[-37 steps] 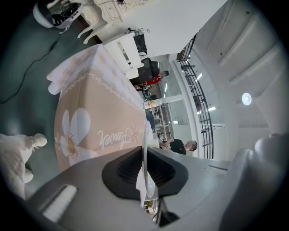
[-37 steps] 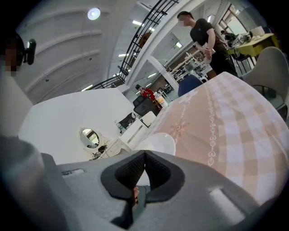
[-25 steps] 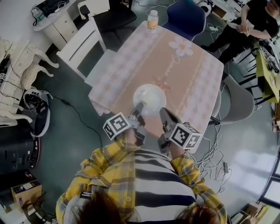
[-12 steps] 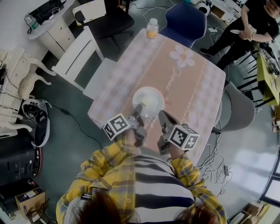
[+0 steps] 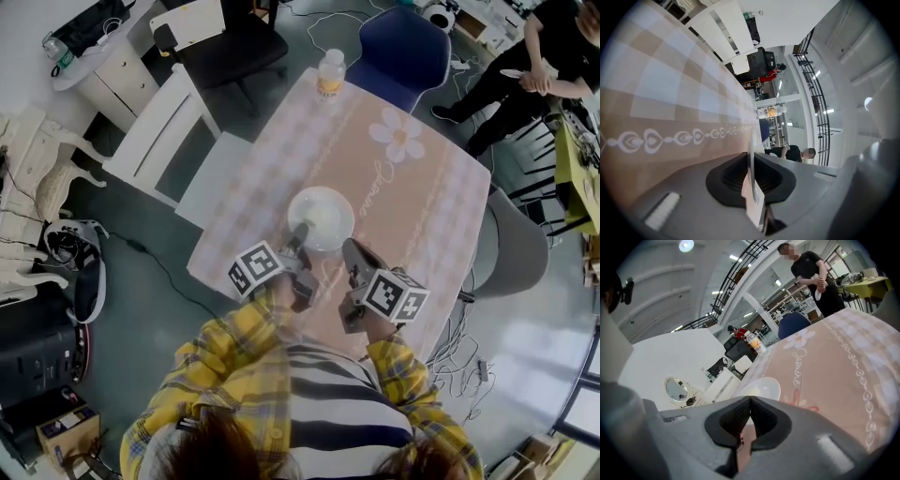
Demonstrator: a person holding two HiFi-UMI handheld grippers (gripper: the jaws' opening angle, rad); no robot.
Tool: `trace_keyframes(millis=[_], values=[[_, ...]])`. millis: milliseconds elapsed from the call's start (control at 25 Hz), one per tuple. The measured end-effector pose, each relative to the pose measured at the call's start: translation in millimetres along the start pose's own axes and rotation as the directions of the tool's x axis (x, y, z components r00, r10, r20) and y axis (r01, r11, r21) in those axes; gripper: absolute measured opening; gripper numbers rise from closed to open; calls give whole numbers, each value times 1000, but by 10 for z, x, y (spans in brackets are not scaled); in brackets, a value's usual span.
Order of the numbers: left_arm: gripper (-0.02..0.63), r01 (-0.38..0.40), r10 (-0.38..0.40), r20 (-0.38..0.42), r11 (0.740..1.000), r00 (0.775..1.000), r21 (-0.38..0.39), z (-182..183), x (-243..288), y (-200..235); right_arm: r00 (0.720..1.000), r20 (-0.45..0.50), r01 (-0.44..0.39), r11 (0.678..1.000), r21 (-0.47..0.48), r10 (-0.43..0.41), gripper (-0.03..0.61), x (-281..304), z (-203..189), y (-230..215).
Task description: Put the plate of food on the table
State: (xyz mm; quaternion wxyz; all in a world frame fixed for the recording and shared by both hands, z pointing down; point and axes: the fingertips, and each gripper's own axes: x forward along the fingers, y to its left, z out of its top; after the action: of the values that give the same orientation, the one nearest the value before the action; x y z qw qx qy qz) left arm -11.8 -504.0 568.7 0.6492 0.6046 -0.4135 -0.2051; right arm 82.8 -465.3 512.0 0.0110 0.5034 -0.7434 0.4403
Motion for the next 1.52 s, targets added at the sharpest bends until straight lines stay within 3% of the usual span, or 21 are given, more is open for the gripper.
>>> trace_keyframes(millis=[920, 1400, 1520], values=[[22, -31, 33, 33, 999, 999, -39, 480, 608, 86, 999, -30, 12, 1000, 21, -12, -3, 630, 170, -100], [16, -79, 87, 46, 986, 995, -146, 560, 674, 128, 1000, -29, 6, 999, 35, -5, -4, 685, 177, -65], [18, -79, 87, 60, 987, 994, -137, 604, 669, 129, 1000, -28, 7, 999, 35, -6, -3, 685, 174, -67]])
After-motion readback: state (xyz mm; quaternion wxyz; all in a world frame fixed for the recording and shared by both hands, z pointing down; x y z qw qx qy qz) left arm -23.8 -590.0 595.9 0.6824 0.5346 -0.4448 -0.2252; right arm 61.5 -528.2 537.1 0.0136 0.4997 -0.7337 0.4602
